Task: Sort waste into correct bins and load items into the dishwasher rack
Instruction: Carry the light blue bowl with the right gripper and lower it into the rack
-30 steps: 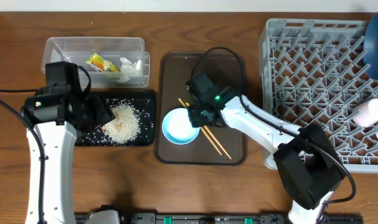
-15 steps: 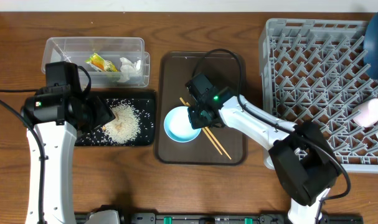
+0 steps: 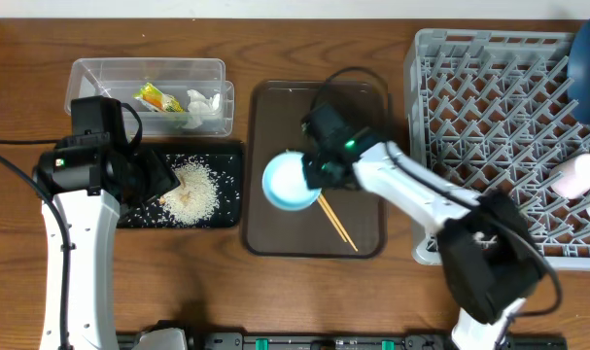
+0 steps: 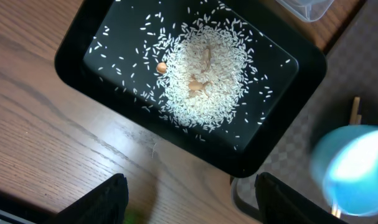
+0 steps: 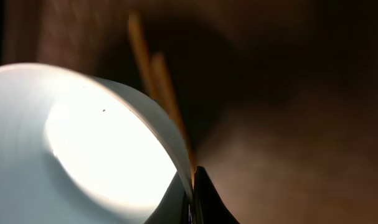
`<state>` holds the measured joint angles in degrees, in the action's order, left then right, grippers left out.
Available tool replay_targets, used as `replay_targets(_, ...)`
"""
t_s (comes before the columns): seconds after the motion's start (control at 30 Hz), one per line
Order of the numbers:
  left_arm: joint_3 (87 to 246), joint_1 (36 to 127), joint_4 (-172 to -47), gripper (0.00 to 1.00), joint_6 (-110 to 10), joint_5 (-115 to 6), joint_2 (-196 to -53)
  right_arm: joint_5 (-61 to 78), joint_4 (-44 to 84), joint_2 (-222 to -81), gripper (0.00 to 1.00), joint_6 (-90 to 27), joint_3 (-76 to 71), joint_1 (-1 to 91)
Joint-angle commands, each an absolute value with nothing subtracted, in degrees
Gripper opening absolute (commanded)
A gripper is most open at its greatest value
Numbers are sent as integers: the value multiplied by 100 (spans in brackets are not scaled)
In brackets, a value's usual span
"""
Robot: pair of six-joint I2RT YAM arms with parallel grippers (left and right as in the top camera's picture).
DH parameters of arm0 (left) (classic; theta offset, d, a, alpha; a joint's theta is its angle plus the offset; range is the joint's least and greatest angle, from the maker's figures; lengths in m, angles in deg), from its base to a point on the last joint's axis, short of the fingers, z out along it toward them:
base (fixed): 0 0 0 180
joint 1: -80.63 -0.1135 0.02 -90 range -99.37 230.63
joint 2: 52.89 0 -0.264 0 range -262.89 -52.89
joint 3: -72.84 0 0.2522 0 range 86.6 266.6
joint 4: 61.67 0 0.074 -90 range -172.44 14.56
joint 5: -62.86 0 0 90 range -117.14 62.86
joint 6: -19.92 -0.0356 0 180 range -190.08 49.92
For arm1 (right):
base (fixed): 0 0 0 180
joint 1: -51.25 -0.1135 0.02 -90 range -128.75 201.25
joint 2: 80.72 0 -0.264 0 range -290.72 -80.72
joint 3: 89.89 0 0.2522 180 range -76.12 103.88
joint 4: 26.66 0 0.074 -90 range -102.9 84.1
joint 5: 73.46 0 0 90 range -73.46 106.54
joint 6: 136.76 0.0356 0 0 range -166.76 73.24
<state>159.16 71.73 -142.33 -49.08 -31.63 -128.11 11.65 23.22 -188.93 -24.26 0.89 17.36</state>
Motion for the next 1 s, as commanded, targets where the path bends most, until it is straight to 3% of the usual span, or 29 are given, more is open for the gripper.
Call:
replay_targets(0.0,15905,7155,-14253,68,-4878,-3100,-12811,1607,2287,-18145,1,-2887,480,2162)
replay_targets(0.5,15905,7155,-14248,68,-4878,-3100,-12811,6603,1190,-17461,1,-4860,530,3828)
replay_targets(0.67,15902,7155,-14248,68,-4878,-3100,-12811,7423,394,-17527,1,-5204,530,4105)
replay_targets(0.97,15902,7155,-14250,68,-4878,-3097,-12811,8286,-1271,-18176,1,-7354,530,4558)
